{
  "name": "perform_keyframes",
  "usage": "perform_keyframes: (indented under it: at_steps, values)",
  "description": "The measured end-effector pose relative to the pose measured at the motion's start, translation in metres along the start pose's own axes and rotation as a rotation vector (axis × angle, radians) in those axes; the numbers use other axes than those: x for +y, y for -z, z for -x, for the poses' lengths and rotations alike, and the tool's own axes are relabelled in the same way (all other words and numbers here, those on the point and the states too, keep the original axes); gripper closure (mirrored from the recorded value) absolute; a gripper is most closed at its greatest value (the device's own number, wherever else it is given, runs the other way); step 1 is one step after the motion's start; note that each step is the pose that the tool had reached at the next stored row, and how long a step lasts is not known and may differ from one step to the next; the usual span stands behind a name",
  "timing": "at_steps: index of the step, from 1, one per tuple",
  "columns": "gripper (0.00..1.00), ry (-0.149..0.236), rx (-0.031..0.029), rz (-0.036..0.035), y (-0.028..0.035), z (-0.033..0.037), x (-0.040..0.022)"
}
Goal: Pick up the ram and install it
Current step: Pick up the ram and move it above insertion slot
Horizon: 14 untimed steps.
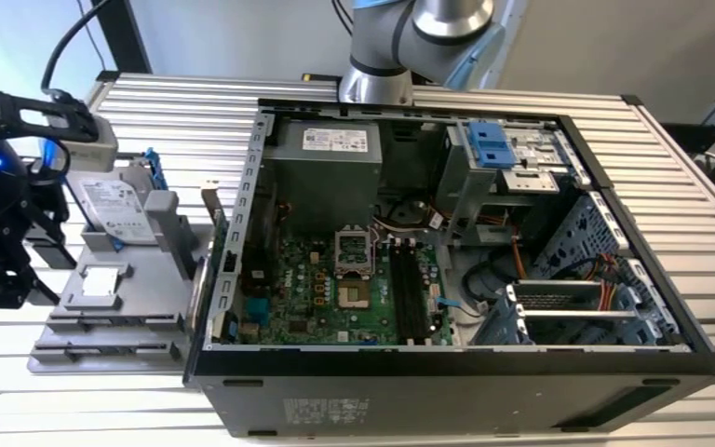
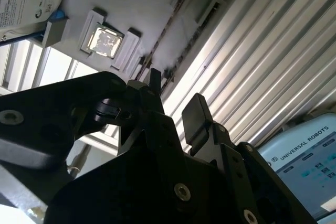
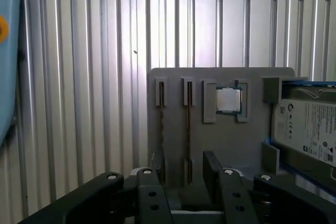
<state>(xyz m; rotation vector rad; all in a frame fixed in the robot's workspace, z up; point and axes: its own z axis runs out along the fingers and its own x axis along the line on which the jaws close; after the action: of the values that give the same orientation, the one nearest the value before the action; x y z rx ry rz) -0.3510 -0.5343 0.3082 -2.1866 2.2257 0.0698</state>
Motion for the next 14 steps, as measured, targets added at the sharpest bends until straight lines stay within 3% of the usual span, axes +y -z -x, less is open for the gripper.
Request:
perform_keyframes:
  at_steps: [4,14]
  values:
    - [0.0,0.0,0.009,-0.0002,-0.0056,-0.0003,-0.0001]
    - [0.0,0.0,0.0098,-0.0013,-0.0169,-0.0008,-0.0003]
